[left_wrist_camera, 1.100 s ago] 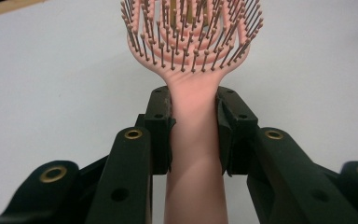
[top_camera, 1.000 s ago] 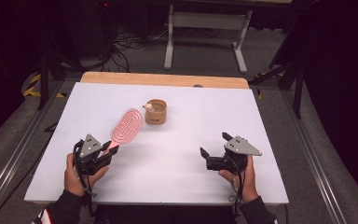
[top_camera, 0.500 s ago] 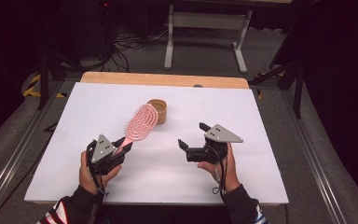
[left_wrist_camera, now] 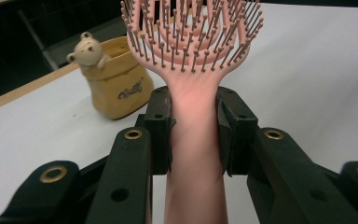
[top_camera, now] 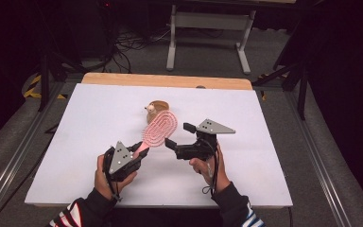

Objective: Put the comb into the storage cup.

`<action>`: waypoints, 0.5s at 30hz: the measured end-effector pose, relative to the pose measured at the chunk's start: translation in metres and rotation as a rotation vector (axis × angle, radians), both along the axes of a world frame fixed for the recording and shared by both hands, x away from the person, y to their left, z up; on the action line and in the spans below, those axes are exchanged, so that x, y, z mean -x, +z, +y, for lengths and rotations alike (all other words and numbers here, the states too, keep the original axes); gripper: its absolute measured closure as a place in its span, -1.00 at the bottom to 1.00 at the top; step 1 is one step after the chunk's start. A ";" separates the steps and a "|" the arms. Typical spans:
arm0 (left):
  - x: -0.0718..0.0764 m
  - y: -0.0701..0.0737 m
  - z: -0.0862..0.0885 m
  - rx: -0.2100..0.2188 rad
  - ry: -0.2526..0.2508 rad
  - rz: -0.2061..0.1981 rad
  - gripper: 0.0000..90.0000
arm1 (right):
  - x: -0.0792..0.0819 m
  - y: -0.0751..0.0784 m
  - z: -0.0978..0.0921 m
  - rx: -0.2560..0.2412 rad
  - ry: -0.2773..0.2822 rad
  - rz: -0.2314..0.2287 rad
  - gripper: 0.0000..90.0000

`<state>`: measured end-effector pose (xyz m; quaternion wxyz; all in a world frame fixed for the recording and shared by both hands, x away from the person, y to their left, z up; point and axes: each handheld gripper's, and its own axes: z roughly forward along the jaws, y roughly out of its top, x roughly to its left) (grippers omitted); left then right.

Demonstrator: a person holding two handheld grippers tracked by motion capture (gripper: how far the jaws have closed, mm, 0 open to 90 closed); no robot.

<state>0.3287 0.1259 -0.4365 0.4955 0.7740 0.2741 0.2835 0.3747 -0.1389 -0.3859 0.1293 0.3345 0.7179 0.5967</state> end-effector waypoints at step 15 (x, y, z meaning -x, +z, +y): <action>0.003 -0.008 -0.028 -0.026 -0.078 -0.015 0.55 | -0.004 -0.017 0.006 -0.074 0.002 0.111 -0.18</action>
